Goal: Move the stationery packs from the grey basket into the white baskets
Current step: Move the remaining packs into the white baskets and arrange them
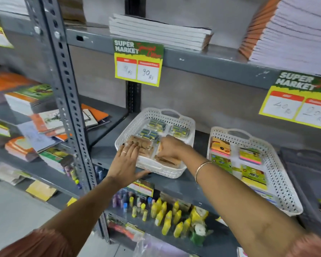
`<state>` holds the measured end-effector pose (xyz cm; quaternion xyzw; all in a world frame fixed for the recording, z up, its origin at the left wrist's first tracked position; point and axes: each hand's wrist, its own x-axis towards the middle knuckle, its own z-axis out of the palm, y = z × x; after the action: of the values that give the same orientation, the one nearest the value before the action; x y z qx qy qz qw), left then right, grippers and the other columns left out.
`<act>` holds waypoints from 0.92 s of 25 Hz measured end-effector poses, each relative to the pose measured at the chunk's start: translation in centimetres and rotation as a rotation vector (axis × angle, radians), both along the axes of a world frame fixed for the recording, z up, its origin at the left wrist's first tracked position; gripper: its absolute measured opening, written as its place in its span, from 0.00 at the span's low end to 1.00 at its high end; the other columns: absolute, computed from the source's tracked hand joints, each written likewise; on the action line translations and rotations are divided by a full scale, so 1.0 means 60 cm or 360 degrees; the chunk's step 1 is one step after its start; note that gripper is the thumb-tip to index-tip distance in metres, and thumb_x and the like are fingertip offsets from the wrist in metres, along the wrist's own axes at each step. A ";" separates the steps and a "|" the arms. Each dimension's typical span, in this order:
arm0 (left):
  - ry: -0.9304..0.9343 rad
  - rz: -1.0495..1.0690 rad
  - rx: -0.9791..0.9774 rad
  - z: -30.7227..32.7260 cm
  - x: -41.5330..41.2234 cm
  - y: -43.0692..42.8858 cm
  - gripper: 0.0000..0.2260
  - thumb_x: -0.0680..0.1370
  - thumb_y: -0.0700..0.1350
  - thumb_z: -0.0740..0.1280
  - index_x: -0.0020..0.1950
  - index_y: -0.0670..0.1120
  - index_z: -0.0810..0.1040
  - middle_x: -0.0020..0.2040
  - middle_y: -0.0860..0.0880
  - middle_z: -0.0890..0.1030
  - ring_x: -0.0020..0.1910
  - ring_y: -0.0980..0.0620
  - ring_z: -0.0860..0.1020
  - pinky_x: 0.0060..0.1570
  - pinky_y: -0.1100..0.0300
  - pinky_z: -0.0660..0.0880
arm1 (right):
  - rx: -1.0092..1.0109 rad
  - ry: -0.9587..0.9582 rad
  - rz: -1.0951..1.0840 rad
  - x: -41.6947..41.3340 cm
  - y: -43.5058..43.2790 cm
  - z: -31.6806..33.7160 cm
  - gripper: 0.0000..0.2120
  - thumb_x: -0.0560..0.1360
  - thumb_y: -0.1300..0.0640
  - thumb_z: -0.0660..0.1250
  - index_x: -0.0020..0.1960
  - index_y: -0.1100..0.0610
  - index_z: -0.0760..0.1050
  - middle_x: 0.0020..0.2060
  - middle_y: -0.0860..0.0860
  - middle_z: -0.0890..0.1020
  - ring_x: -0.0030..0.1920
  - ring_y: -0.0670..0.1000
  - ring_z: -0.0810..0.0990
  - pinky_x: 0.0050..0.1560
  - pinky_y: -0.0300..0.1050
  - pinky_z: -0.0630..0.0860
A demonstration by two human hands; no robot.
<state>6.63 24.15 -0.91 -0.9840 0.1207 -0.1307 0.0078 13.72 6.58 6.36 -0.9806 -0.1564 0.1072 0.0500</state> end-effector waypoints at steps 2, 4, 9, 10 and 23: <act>-0.0008 -0.0008 -0.0004 -0.004 0.000 0.001 0.47 0.71 0.74 0.41 0.65 0.34 0.70 0.65 0.38 0.74 0.66 0.41 0.70 0.67 0.47 0.52 | -0.0076 -0.0003 0.0056 0.001 0.004 -0.019 0.23 0.69 0.51 0.69 0.60 0.61 0.75 0.60 0.60 0.77 0.59 0.60 0.77 0.54 0.49 0.76; -0.0004 -0.0007 -0.0015 -0.007 0.000 0.001 0.48 0.71 0.74 0.40 0.64 0.34 0.71 0.64 0.37 0.75 0.66 0.40 0.70 0.68 0.47 0.52 | -0.0126 -0.0026 0.0102 -0.002 0.003 -0.030 0.22 0.70 0.51 0.69 0.59 0.61 0.76 0.60 0.60 0.76 0.59 0.61 0.76 0.56 0.50 0.76; -0.0001 0.0002 -0.0013 -0.012 -0.001 0.003 0.48 0.70 0.74 0.39 0.66 0.35 0.69 0.66 0.38 0.73 0.68 0.41 0.67 0.69 0.47 0.49 | -0.0144 -0.0029 0.0107 -0.004 0.002 -0.036 0.22 0.71 0.52 0.67 0.62 0.62 0.73 0.61 0.61 0.76 0.60 0.61 0.77 0.56 0.50 0.76; 0.0000 0.0002 -0.0010 -0.014 0.000 0.003 0.48 0.70 0.74 0.40 0.66 0.35 0.69 0.66 0.38 0.73 0.68 0.41 0.67 0.69 0.47 0.49 | -0.0130 -0.0015 0.0104 -0.005 0.000 -0.032 0.24 0.72 0.51 0.68 0.63 0.61 0.72 0.62 0.60 0.75 0.61 0.61 0.76 0.58 0.51 0.75; -0.0286 -0.0441 -0.0210 0.027 -0.048 -0.174 0.38 0.77 0.67 0.44 0.72 0.36 0.57 0.72 0.38 0.62 0.75 0.48 0.44 0.72 0.49 0.44 | 0.0238 -0.0588 -0.0763 -0.080 -0.314 0.065 0.18 0.76 0.57 0.62 0.65 0.57 0.72 0.65 0.57 0.74 0.66 0.58 0.73 0.61 0.53 0.74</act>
<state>3.77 13.71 0.74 -0.9407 0.2451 -0.2255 -0.0640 8.91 -12.25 10.26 -0.9860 0.0655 -0.0996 0.1166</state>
